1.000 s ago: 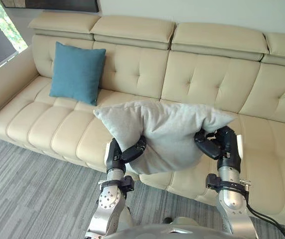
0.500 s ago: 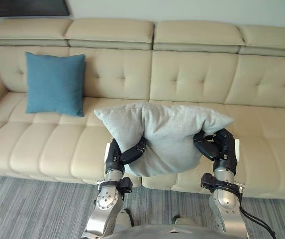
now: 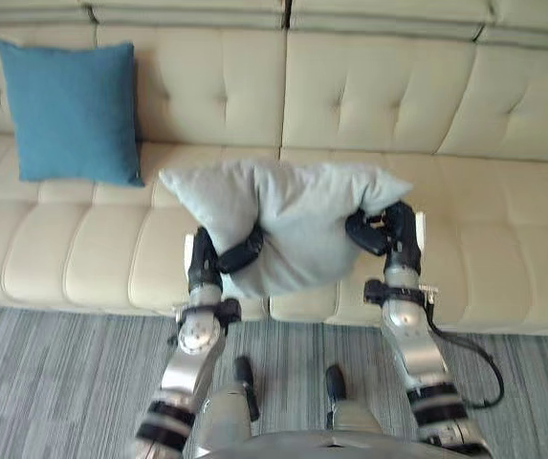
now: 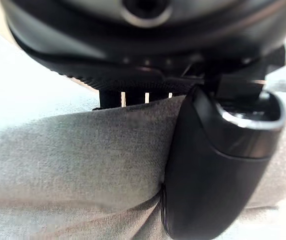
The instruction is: Pick up cushions and gather them together orderly.
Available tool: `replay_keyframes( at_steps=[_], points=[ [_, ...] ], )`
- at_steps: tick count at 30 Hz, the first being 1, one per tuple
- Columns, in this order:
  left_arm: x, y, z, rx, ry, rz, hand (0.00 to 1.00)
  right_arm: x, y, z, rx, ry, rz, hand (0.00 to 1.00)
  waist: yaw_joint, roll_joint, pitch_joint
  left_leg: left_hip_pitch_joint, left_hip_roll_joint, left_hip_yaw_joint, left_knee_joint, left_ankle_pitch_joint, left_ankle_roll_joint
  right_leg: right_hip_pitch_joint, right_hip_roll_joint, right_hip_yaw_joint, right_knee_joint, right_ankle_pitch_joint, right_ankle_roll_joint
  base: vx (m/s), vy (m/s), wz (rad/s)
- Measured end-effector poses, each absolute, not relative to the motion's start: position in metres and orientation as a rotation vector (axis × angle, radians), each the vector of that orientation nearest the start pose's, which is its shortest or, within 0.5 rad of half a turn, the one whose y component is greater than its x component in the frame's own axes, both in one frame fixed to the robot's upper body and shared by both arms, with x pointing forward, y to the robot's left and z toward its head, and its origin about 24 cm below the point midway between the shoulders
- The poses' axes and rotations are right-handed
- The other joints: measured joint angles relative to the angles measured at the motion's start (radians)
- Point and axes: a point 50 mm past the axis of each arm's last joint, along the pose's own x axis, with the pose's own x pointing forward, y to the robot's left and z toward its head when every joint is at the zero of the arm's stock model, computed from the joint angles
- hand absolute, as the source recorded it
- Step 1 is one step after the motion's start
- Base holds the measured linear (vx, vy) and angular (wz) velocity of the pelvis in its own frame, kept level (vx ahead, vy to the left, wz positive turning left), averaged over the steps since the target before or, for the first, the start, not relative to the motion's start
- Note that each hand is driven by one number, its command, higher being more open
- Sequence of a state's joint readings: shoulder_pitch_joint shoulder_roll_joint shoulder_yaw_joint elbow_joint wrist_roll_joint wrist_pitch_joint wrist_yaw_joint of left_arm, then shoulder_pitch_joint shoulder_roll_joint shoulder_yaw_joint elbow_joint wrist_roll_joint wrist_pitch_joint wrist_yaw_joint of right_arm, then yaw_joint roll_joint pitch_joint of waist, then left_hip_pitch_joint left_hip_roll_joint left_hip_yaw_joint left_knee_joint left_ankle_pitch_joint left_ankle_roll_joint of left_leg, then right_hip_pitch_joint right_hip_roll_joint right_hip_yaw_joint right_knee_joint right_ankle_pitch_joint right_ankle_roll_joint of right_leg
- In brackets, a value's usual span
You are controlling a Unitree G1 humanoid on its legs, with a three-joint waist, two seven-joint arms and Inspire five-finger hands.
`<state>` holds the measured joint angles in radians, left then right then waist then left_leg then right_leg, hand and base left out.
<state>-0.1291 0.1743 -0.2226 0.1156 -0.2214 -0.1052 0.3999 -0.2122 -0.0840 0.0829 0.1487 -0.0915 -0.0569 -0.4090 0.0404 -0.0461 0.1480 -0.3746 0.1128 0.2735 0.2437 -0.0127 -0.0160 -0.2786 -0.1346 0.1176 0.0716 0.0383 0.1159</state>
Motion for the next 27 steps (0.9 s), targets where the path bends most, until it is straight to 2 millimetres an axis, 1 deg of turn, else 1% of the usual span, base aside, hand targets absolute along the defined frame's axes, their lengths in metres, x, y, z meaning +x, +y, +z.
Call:
replay_keyframes(
  at_steps=[1, 2, 5, 6, 7, 8, 9, 13, 15, 17, 18, 19, 23, 27],
  points=[
    [0.288, 0.143, 0.065, -0.035, -0.113, 0.177, 0.00, 0.302, -0.148, 0.084, -0.161, -0.198, -0.293, 0.00, -0.002, 0.000, 0.014, -0.025, 0.000, -0.006, -0.010, 0.019, 0.003, -0.026, 0.002, -0.007, 0.002, 0.011, 0.000, -0.09, -0.020, 0.10],
    [0.301, 0.141, 0.080, -0.027, -0.159, 0.189, 0.00, 0.311, -0.146, 0.098, -0.159, -0.239, -0.311, 0.00, -0.002, 0.002, 0.016, -0.057, 0.004, -0.008, -0.013, 0.032, 0.004, -0.057, 0.006, -0.009, 0.005, 0.020, -0.002, -0.10, -0.022, 0.08],
    [0.327, 0.139, 0.116, -0.007, -0.262, 0.209, 0.00, 0.328, -0.144, 0.131, -0.156, -0.338, -0.347, 0.00, -0.001, 0.004, 0.048, -0.091, 0.005, -0.012, -0.034, 0.062, 0.007, -0.103, 0.008, -0.012, 0.020, 0.029, 0.001, -0.09, -0.019, 0.06],
    [0.345, 0.138, 0.143, 0.016, -0.328, 0.220, 0.00, 0.341, -0.143, 0.155, -0.152, -0.399, -0.373, 0.00, -0.004, 0.005, 0.063, -0.110, 0.001, -0.014, -0.070, 0.094, 0.007, -0.143, 0.007, -0.017, 0.034, 0.031, 0.001, -0.11, -0.028, 0.09],
    [0.351, 0.138, 0.153, 0.026, -0.354, 0.224, 0.00, 0.345, -0.142, 0.164, -0.145, -0.420, -0.383, 0.00, -0.005, 0.006, 0.071, -0.114, -0.001, -0.014, -0.086, 0.104, 0.006, -0.159, 0.007, -0.019, 0.039, 0.032, 0.001, -0.10, -0.026, 0.11],
    [0.360, 0.138, 0.173, 0.041, -0.399, 0.229, 0.00, 0.352, -0.140, 0.181, -0.138, -0.457, -0.400, 0.00, -0.010, 0.008, 0.084, -0.125, -0.004, -0.017, -0.114, 0.128, 0.006, -0.182, 0.007, -0.025, 0.045, 0.035, 0.001, -0.06, -0.016, 0.08],
    [0.367, 0.138, 0.188, 0.052, -0.431, 0.235, 0.00, 0.357, -0.138, 0.193, -0.138, -0.486, -0.408, 0.00, -0.013, 0.010, 0.091, -0.137, -0.006, -0.019, -0.136, 0.147, 0.004, -0.202, 0.009, -0.026, 0.044, 0.041, 0.001, -0.05, -0.014, 0.07],
    [0.389, 0.144, 0.243, 0.086, -0.512, 0.278, 0.00, 0.375, -0.135, 0.238, -0.149, -0.559, -0.431, 0.00, -0.022, 0.034, 0.149, -0.166, -0.012, -0.024, -0.222, 0.216, 0.000, -0.265, 0.015, -0.034, 0.042, 0.058, 0.001, 0.00, -0.008, 0.04],
    [0.395, 0.146, 0.256, 0.075, -0.521, 0.290, 0.00, 0.379, -0.133, 0.250, -0.136, -0.570, -0.437, 0.00, -0.026, 0.044, 0.181, -0.171, -0.012, -0.024, -0.243, 0.228, -0.002, -0.280, 0.018, -0.034, 0.042, 0.060, 0.002, 0.06, -0.014, 0.00],
    [0.397, 0.146, 0.259, 0.057, -0.515, 0.298, 0.00, 0.381, -0.132, 0.255, -0.124, -0.573, -0.438, 0.00, -0.027, 0.049, 0.200, -0.183, -0.012, -0.024, -0.247, 0.229, -0.002, -0.295, 0.018, -0.036, 0.043, 0.060, 0.002, 0.10, -0.008, -0.04],
    [0.397, 0.147, 0.260, 0.050, -0.515, 0.301, 1.00, 0.381, -0.132, 0.255, -0.122, -0.575, -0.436, 1.00, -0.027, 0.049, 0.202, -0.186, -0.011, -0.026, -0.247, 0.229, -0.002, -0.299, 0.018, -0.036, 0.043, 0.060, 0.002, 0.12, -0.005, -0.06],
    [0.397, 0.148, 0.262, 0.028, -0.517, 0.306, 1.00, 0.380, -0.130, 0.261, -0.116, -0.589, -0.432, 1.00, -0.028, 0.049, 0.214, -0.189, -0.008, -0.036, -0.247, 0.229, -0.003, -0.303, 0.018, -0.037, 0.043, 0.060, 0.002, 0.13, -0.002, -0.04],
    [0.399, 0.145, 0.268, -0.030, -0.518, 0.312, 1.00, 0.380, -0.125, 0.274, -0.098, -0.622, -0.421, 1.00, -0.025, 0.050, 0.221, -0.205, -0.005, -0.040, -0.243, 0.229, -0.003, -0.317, 0.017, -0.047, 0.049, 0.060, 0.002, 0.11, 0.020, 0.01],
    [0.399, 0.154, 0.270, -0.104, -0.514, 0.344, 1.00, 0.377, -0.121, 0.283, -0.077, -0.651, -0.414, 1.00, -0.018, 0.050, 0.230, -0.241, -0.001, -0.044, -0.222, 0.221, -0.014, -0.352, 0.018, -0.053, 0.066, 0.060, 0.002, 0.08, 0.023, 0.01]
  ],
)
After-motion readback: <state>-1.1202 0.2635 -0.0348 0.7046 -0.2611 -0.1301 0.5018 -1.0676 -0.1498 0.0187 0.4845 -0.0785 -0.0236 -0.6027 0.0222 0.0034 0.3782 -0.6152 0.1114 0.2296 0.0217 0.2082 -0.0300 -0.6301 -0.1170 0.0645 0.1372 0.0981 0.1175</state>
